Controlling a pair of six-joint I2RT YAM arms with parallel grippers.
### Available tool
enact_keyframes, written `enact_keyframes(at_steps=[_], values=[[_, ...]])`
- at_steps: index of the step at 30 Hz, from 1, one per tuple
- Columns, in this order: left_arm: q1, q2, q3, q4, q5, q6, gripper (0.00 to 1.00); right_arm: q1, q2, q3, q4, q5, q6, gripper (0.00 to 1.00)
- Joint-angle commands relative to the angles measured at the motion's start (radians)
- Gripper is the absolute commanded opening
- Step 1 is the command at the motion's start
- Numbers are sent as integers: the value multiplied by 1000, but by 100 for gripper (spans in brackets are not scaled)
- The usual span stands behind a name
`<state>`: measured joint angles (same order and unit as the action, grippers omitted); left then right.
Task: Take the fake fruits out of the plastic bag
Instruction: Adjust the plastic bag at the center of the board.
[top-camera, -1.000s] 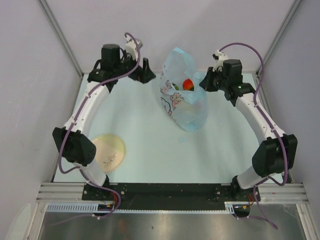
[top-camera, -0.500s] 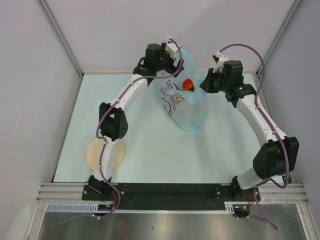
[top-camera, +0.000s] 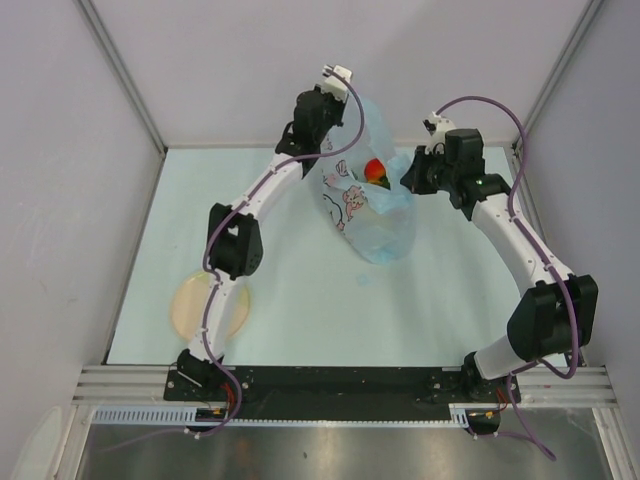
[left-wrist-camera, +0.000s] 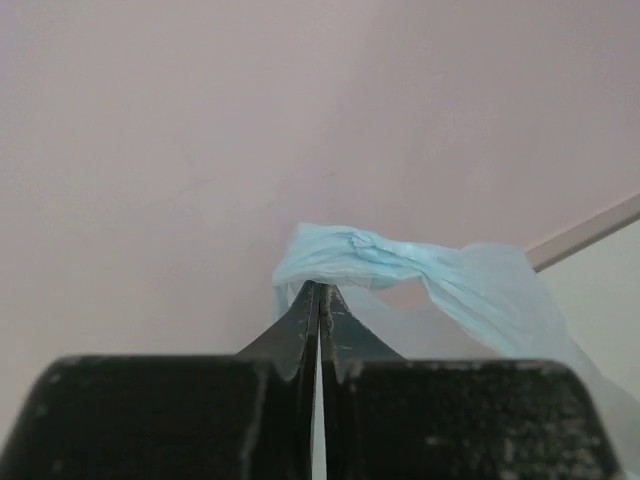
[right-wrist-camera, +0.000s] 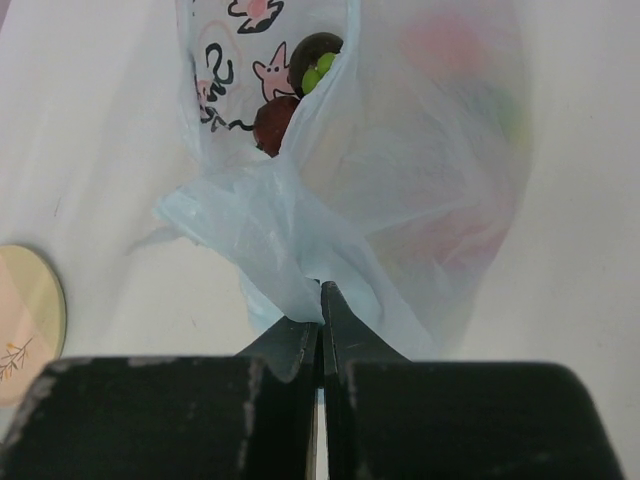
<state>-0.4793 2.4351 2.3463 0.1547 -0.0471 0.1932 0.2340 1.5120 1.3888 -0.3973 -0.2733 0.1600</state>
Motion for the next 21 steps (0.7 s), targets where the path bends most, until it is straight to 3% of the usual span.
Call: enact_keyframes(at_steps=[1, 6, 8, 11, 14, 19, 20, 21], values=[[22, -91, -25, 26, -19, -38, 0, 2, -39, -14, 28, 22, -13, 0], [102, -281, -206, -14, 24, -132, 0, -2, -44, -28, 43, 28, -16, 0], [140, -327, -252, -27, 201, -135, 0, -7, -44, -31, 45, 26, -20, 0], [163, -395, -339, -63, 349, -56, 0, -18, -41, -34, 43, 22, -22, 0], [176, -441, -413, -64, 461, -5, 0, -30, -44, -45, 49, 22, -22, 0], [176, -481, -401, -180, 568, 17, 0, -39, -56, -47, 51, 19, -22, 0], [174, -487, -407, -194, 590, 40, 1, -41, -62, -48, 49, 20, -23, 0], [168, -490, -410, -207, 614, 78, 12, -44, -62, -48, 46, 23, -24, 0]])
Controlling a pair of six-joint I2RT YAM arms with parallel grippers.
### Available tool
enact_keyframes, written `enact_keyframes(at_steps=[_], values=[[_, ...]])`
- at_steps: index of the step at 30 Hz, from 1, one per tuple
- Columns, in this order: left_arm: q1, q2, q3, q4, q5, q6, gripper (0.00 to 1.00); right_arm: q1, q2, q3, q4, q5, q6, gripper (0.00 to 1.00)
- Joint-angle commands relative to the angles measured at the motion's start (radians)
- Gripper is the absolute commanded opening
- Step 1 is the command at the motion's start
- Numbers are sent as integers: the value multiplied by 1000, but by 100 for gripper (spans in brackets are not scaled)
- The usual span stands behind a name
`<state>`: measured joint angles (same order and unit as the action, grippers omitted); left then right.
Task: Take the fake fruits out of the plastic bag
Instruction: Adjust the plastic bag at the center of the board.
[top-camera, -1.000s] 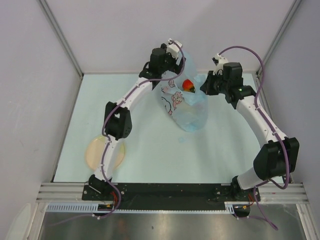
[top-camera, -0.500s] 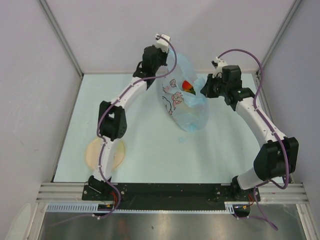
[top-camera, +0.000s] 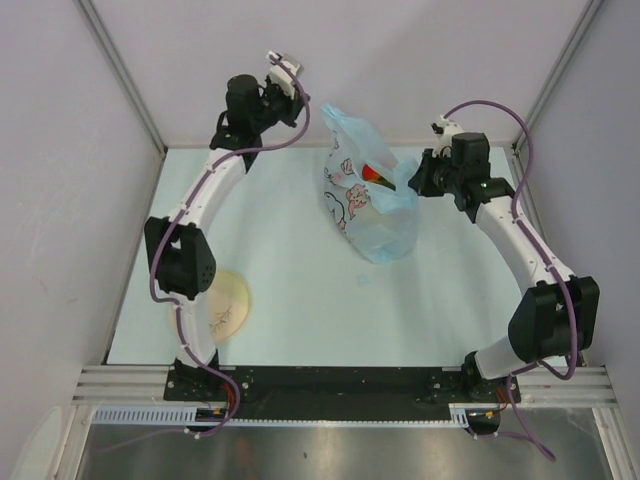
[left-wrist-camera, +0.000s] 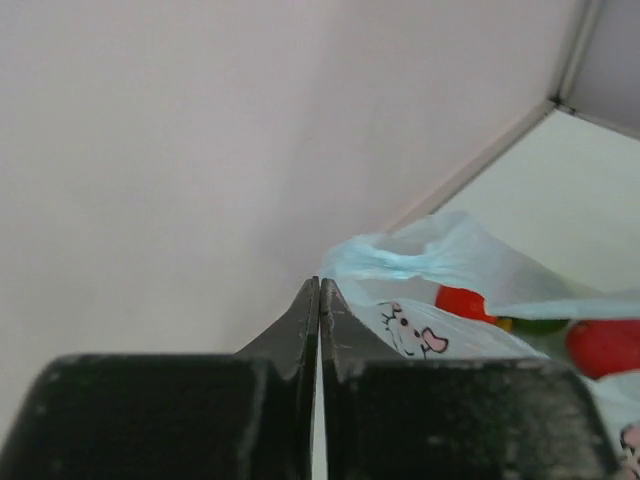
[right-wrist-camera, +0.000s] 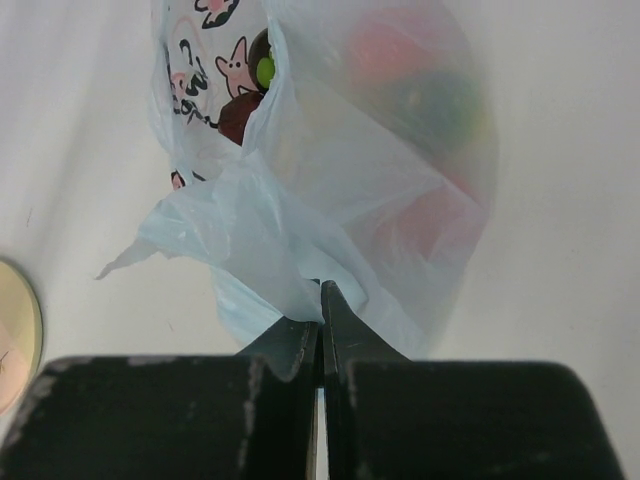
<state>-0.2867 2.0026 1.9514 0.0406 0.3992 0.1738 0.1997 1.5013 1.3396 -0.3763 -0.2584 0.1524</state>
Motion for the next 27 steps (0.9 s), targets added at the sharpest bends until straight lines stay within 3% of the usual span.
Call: enact_keyframes(at_steps=[1, 4, 7, 11, 16, 22, 25, 27], values=[[-40, -57, -16, -131, 185, 146, 49, -11, -55, 1, 16, 7, -17, 0], [-83, -33, 1, -198, 144, 432, 88, -17, -55, -3, 11, 2, -16, 0], [-107, 27, 56, -228, 119, 573, 91, -19, -56, -7, 17, -1, -8, 0], [-131, 149, 271, -307, 75, 685, 91, -19, -75, -7, 13, 1, -13, 0], [-163, 286, 420, -376, -3, 857, 89, -37, -98, -28, 1, 2, -14, 0], [-167, 276, 410, -444, -14, 874, 88, -51, -110, -34, 2, 7, -13, 0], [-166, 245, 328, -412, -55, 897, 90, -60, -105, -40, 5, 5, -11, 0], [-163, 255, 334, -386, -98, 902, 86, -60, -98, -40, 10, 1, -8, 0]])
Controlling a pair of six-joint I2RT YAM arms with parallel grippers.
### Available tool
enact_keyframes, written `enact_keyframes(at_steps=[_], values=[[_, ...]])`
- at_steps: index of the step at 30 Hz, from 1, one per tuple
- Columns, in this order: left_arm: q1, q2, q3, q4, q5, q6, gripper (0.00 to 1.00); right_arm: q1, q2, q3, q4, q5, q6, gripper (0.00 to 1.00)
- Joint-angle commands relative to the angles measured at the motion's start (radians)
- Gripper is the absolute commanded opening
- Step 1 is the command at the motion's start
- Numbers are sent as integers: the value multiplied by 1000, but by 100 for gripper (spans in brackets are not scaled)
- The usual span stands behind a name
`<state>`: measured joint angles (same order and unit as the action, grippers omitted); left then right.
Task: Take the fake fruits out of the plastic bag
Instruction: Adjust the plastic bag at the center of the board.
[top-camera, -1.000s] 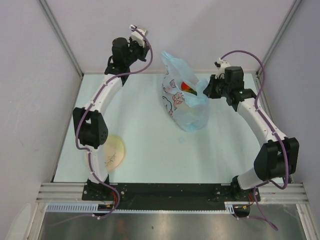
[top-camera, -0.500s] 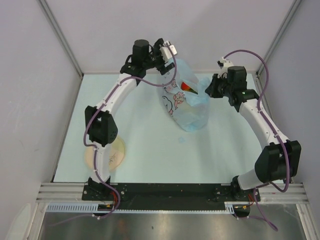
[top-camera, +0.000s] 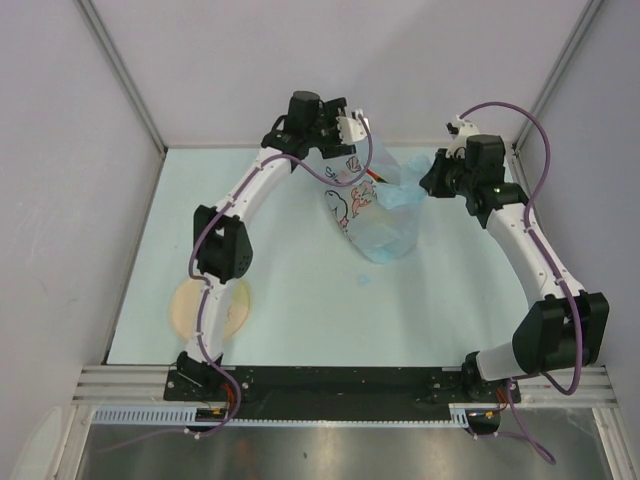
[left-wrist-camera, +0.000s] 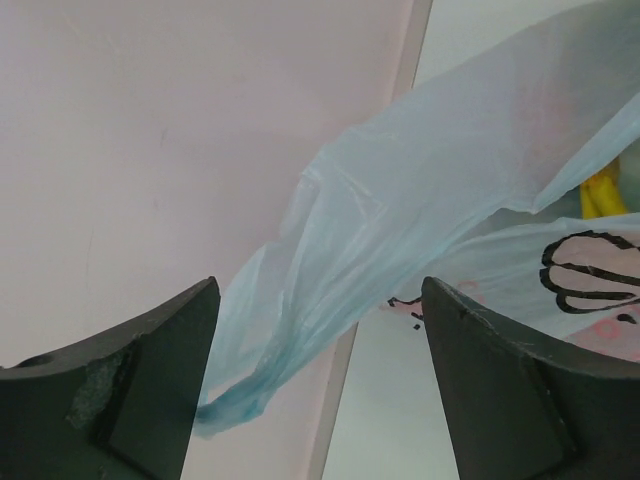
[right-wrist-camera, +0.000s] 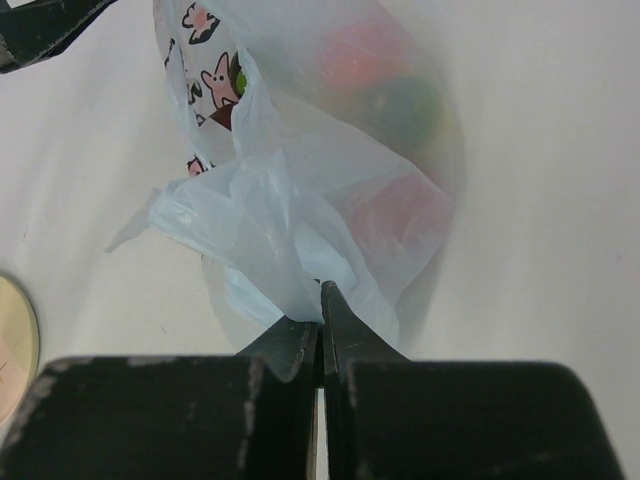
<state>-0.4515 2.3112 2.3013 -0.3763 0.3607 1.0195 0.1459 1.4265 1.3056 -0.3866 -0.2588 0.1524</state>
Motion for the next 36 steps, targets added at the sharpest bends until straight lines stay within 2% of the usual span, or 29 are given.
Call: enact_keyframes(at_steps=[1, 2, 4, 5, 7, 8, 9, 11, 14, 16, 21, 24, 27, 28, 31, 32, 34, 36], values=[[4, -30, -7, 43, -77, 53, 83, -5, -20, -6, 23, -3, -7, 0], [4, -18, 7, 45, -122, 59, 74, -6, -17, -5, 26, -7, -5, 0], [4, 10, 44, 40, -160, 70, 63, -6, -14, -5, 31, -7, -5, 0], [5, 11, 44, 48, -179, 76, 50, -6, -14, -5, 32, -4, -7, 0], [10, 7, 32, 63, -210, 77, 31, -6, -12, -5, 40, 1, -10, 0], [14, -5, 26, 79, -219, 59, 6, -6, -11, -3, 48, 1, -10, 0], [17, -13, 11, 100, -233, 36, 0, -8, -8, 3, 58, 4, -19, 0], [36, -33, 17, 154, -227, -66, 0, -6, 32, 30, 101, 19, -39, 0], [59, -15, 131, 148, -210, -201, 0, -8, 164, 180, 146, 42, -76, 0], [69, -18, 205, 164, -201, -272, 0, -9, 292, 375, 152, 50, -77, 0], [80, -110, 196, 344, -198, -426, 0, -6, 514, 873, 164, 84, -62, 0], [80, -185, 193, 369, -186, -534, 0, -5, 528, 935, 193, 98, -66, 0], [79, -301, 114, 358, -184, -637, 0, -3, 431, 835, 199, 99, -88, 0], [79, -335, 77, 349, -181, -689, 0, -6, 396, 714, 204, 98, -103, 0], [77, -494, -121, 295, -129, -784, 0, -9, 246, 514, 212, 96, -134, 0], [76, -530, -229, 275, -100, -809, 0, -15, 208, 369, 216, 98, -145, 0], [67, -638, -339, 193, -56, -869, 0, -20, 94, 243, 227, 105, -149, 0], [53, -721, -553, 156, -11, -895, 0, -25, 34, 95, 183, 116, -149, 0]])
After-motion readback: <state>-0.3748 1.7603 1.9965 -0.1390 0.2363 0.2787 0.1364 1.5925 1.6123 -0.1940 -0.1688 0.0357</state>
